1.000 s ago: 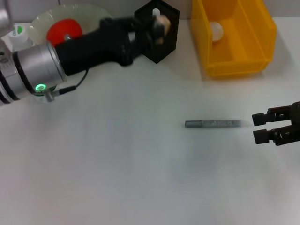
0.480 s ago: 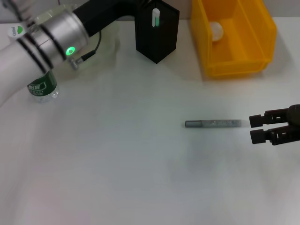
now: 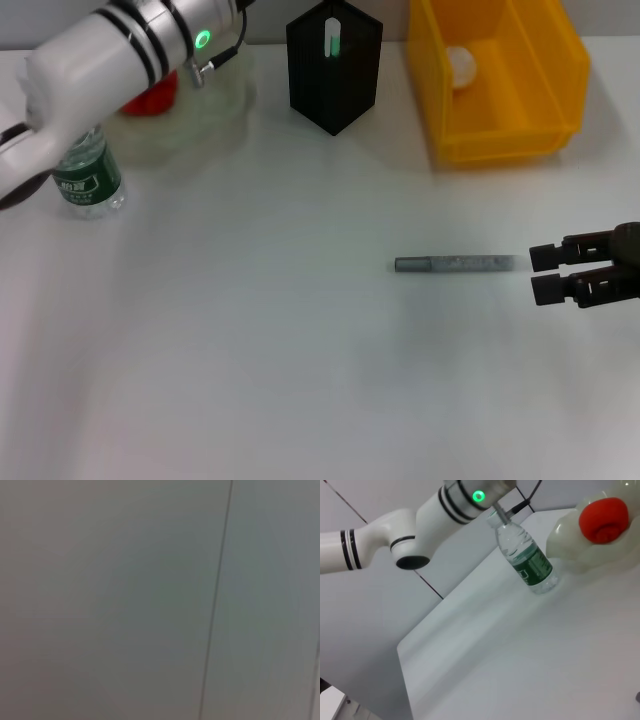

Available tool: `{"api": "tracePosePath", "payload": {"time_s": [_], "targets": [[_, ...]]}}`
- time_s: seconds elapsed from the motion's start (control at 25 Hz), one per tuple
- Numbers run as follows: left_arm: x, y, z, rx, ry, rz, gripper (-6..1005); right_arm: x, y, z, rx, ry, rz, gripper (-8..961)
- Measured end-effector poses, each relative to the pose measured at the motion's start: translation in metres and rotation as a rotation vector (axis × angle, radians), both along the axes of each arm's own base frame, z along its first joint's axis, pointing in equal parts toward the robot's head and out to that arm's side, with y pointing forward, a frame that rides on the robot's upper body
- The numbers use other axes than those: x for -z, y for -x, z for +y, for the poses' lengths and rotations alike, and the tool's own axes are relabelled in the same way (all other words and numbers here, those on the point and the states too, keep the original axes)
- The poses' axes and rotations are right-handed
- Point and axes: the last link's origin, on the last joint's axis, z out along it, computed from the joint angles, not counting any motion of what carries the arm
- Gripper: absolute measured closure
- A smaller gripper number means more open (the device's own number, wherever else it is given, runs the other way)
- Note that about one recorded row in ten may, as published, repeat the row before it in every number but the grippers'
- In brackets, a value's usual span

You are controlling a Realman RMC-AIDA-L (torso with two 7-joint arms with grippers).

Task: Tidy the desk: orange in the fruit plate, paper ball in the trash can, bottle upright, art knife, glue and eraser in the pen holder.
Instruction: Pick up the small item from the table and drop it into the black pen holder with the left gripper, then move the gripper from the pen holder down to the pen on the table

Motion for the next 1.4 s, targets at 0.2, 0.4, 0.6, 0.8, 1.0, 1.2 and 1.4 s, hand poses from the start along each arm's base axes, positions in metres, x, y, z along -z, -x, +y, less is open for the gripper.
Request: {"api": "tracePosePath", "payload": {"time_s": [0.2,0.4,0.6,0.8,1.0,1.2,1.4], "targets": [[0.0017,-0.0074,0.0104,-0.029,-0.013,0.043,724,0.0025,0.0008,-0.0005,0.002,0.004,0.004,196],[0.0022,-0.0081,0.0146,-0.051,-0.019,0.061,723,0.0035,0.0018,-0.0004,0.001,0.006,0.007,197],[0.0032,-0.0078,0.0158,-0.056,-0.022,0.076,721,0.0039,0.0032,0.0002,-0.002,0.009,0.009,198],[0.0037,-0.0049,0.0151,-0.060,-0.026,0.086,720,0.0044,0.0038,0.0012,-0.002,0.007,0.008,199],[0.0037,-0.0046,0.0151,-0.060,-0.027,0.088,718,0.0044,0.0046,0.0022,-0.004,0.006,0.008,199],[0.0037,-0.0050,0.0150,-0.057,-0.027,0.088,717,0.0043,0.0047,0.0023,-0.004,0.006,0.007,200],[0.0034,-0.0051,0.0148,-0.054,-0.028,0.086,624,0.0043,0.0048,0.0024,-0.005,0.007,0.007,201]]}}
